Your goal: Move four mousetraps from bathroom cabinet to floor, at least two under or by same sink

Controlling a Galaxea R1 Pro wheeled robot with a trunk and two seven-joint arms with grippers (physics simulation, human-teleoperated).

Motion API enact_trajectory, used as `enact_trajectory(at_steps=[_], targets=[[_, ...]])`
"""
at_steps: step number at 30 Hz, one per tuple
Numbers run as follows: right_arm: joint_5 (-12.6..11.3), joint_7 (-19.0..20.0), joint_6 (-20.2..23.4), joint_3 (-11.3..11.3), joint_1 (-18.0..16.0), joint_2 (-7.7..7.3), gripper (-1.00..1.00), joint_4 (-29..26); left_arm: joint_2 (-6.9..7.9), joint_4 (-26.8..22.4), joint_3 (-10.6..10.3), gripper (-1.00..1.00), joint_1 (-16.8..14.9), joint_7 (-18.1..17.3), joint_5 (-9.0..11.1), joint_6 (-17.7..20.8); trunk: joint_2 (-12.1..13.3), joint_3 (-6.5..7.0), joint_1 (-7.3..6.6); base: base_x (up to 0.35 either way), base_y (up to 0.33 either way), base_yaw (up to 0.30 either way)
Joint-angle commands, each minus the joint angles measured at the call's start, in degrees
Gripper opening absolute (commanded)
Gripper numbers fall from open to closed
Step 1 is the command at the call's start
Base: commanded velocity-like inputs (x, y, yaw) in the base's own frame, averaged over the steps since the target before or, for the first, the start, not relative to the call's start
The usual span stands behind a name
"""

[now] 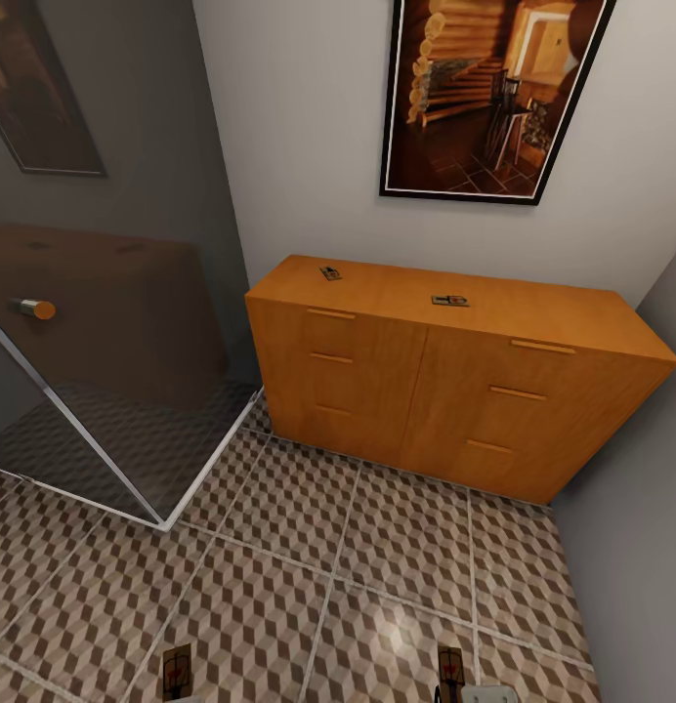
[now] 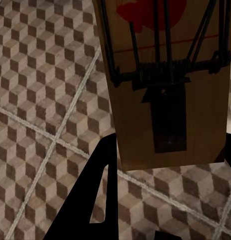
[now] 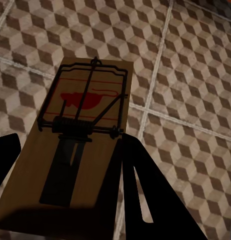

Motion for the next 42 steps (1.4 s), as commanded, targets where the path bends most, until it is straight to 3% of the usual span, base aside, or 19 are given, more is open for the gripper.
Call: enact_trajectory(at_steps=[1,42], targets=[[0.4,-0.3,0.0,0.2,0.0,0.01,-1.0,0.1,-0.03,0.2,-0.5,-1.0,-0.1,0.5,0.0,-0.2,0.0,-0.04,0.0,0.0,0.0,0.0],[0.4,-0.3,0.0,0.2,0.0,0.01,-1.0,0.1,-0.03,0.2,-0.5,-1.0,-0.1,0.5,0.0,-0.2,0.0,-0.04,0.0,0.0,0.0,0.0]])
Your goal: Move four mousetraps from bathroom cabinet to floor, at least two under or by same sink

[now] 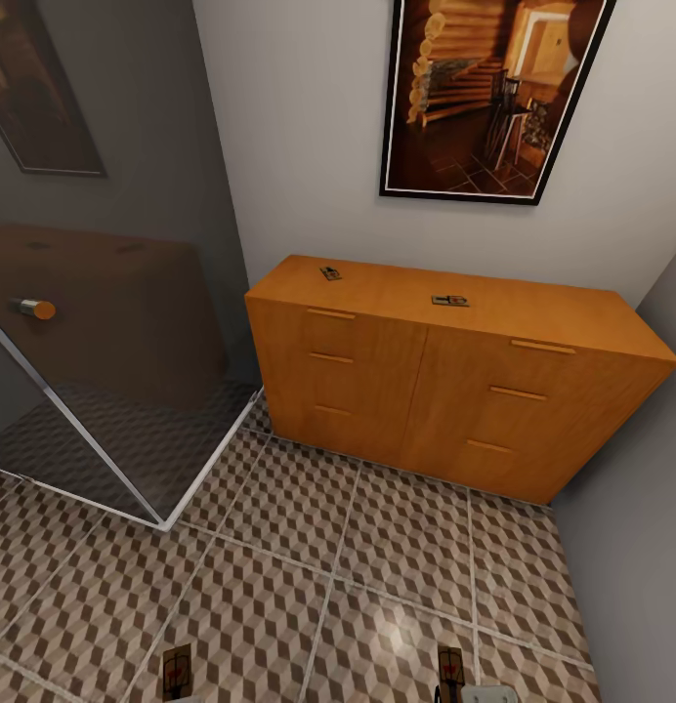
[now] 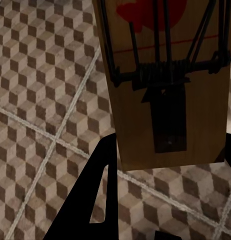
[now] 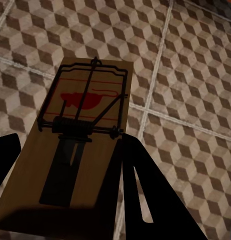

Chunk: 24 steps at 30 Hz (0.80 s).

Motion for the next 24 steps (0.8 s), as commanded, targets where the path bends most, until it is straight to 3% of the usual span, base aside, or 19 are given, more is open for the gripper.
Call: enact_trajectory(at_steps=[1,24], targets=[[0.4,-0.3,0.0,0.2,0.0,0.01,-1.0,0.1,-0.03,0.2,-0.5,-1.0,-0.1,0.5,0.0,-0.2,0.0,-0.04,0.0,0.0,0.0,0.0],[0.4,-0.3,0.0,0.2,0.0,0.01,-1.0,0.1,-0.03,0.2,-0.5,-1.0,-0.1,0.5,0.0,-0.2,0.0,-0.04,0.0,0.0,0.0,0.0]])
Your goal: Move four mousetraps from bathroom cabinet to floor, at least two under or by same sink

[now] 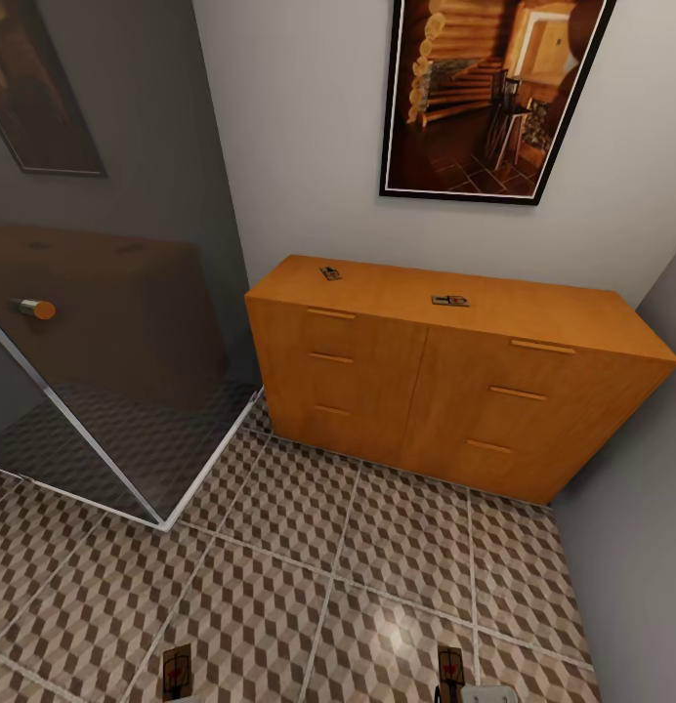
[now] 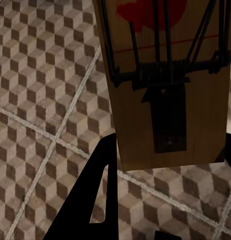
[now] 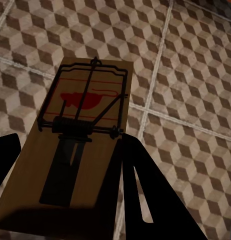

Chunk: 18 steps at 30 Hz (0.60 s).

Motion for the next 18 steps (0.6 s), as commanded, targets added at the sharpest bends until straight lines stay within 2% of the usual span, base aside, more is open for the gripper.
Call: enact_trajectory(at_steps=[1,18], targets=[[0.4,-0.3,0.0,0.2,-0.1,0.01,-1.0,0.1,-0.03,0.2,-0.5,-1.0,-0.1,0.5,0.0,-0.2,0.0,-0.04,0.0,0.0,0.0,0.0],[0.3,-0.3,0.0,0.2,0.0,0.01,-1.0,0.1,-0.03,0.2,-0.5,-1.0,-0.1,0.5,0.0,-0.2,0.0,-0.04,0.0,0.0,0.0,0.0]])
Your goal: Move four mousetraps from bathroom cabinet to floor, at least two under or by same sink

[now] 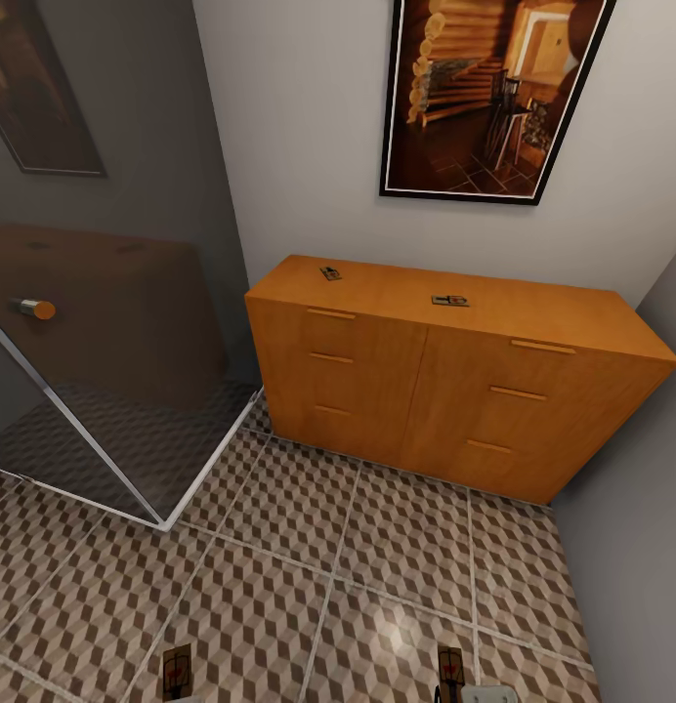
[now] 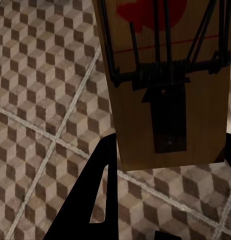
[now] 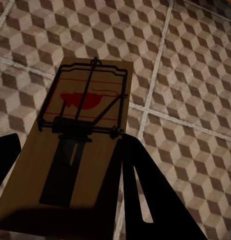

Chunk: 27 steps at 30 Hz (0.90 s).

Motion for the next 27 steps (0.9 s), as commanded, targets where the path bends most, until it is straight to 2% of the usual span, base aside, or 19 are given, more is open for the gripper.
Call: enact_trajectory(at_steps=[1,27], targets=[[0.4,-0.3,0.0,0.2,0.0,0.01,-1.0,0.1,-0.03,0.2,-0.5,-1.0,-0.1,0.5,0.0,-0.2,0.0,-0.04,0.0,0.0,0.0,0.0],[0.4,-0.3,0.0,0.2,0.0,0.01,-1.0,0.1,-0.03,0.2,-0.5,-1.0,-0.1,0.5,0.0,-0.2,0.0,-0.04,0.0,0.0,0.0,0.0]])
